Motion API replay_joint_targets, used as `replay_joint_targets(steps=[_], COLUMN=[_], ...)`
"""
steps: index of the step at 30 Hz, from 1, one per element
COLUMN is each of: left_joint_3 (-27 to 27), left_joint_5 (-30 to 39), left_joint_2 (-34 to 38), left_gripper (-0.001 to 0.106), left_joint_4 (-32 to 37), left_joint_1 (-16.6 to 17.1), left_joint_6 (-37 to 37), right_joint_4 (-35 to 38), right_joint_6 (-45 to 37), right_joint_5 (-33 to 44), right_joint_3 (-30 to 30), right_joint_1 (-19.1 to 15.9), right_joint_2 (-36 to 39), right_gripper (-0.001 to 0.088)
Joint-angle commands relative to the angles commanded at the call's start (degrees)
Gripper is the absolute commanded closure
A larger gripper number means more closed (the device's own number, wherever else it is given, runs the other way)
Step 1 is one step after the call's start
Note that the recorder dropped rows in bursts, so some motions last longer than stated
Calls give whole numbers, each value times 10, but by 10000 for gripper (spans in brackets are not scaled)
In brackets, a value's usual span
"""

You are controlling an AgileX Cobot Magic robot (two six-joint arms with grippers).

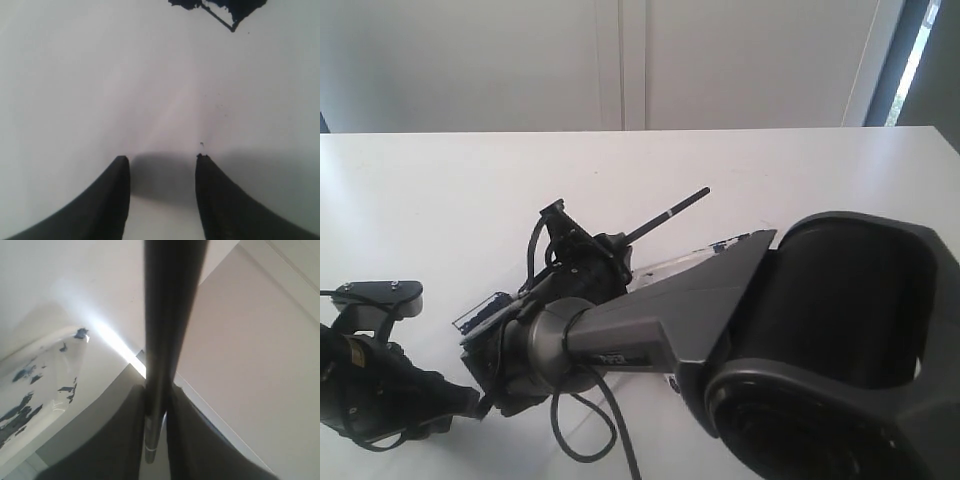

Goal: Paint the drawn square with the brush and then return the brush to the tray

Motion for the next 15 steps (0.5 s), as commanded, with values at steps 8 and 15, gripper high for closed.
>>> replay_joint_targets(steps=[8,15], left_joint_3=[0,0], left_joint_5=[6,4], left_joint_2=[0,0], left_gripper=[574,574], left_joint_4=[0,0], left_joint_1=[0,0], left_joint_6=[0,0], right_joint_4=[-4,19], right_joint_6=[-6,-4], right_joint_5=[0,0], right_joint_3=[1,2], right_joint_1=[-16,-6], right_joint_2=[-15,-40], right_gripper=[868,868])
